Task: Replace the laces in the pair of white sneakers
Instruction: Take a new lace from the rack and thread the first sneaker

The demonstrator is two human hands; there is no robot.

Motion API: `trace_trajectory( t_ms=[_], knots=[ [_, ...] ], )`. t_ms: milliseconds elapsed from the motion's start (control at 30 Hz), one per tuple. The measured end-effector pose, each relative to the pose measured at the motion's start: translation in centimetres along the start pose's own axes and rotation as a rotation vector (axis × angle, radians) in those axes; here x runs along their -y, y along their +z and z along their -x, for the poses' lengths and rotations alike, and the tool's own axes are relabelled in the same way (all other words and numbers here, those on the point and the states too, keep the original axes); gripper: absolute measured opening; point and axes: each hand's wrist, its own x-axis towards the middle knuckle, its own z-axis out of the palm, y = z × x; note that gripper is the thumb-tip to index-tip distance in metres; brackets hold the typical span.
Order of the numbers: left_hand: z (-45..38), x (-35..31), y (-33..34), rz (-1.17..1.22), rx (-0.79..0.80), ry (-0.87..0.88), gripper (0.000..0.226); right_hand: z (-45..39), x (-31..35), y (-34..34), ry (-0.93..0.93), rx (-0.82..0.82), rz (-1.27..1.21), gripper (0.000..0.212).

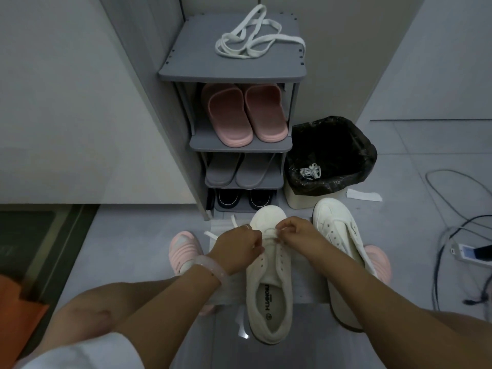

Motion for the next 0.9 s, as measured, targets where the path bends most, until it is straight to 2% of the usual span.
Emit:
trace_trajectory(
  t_ms=[100, 233, 300, 367, 433, 500, 700, 800, 900],
  knots=[
    [-0.1, 0.2, -0.4, 0.004, 0.025, 0.005, 0.022, 0.1, -0.2, -0.2, 0.023, 0.010, 0.053, 0.020],
    [-0.2, 0.4, -1.0, 0.045, 0.089, 0.001, 0.021, 0.2, -0.6, -0.4, -0.047, -0.121, 0.258, 0.016],
    [-0.2, 0.3, -1.0, 0.058, 0.110, -0.014, 0.023, 0.3, -0.7, -0.5, -0.100, -0.148, 0.284, 0.017],
    [-0.2, 0.2, -1.0, 0.121, 0.107, -0.041, 0.022, 0.4, -0.8, -0.5, -0.132, -0.090, 0.281, 0.030],
    [-0.2, 0.1, -1.2, 0.200, 0.116, -0.075, 0.021, 0.4, -1.1, -0.1, -0.122, 0.016, 0.403, 0.054],
    [-0.3, 0.1, -1.4, 0.252, 0.136, -0.113, 0.020, 0.2, -1.5, 0.1, -0.105, 0.048, 0.487, 0.066],
    [-0.4, 1.0, -2.9, 0.237, 0.037, -0.259, 0.014, 0.1, -1.7, 0.3, -0.093, 0.055, 0.463, 0.067],
    [-0.2, 0.7, -3.3, 0.308, 0.095, -0.193, 0.016, 0.7, -1.6, 0.3, -0.157, 0.016, 0.504, 0.064],
    [-0.3, -0.4, -4.0, 0.464, 0.039, -0.082, 0.021, 1.4, -0.9, 0.9, -0.375, -0.016, 0.581, 0.048]
  ],
)
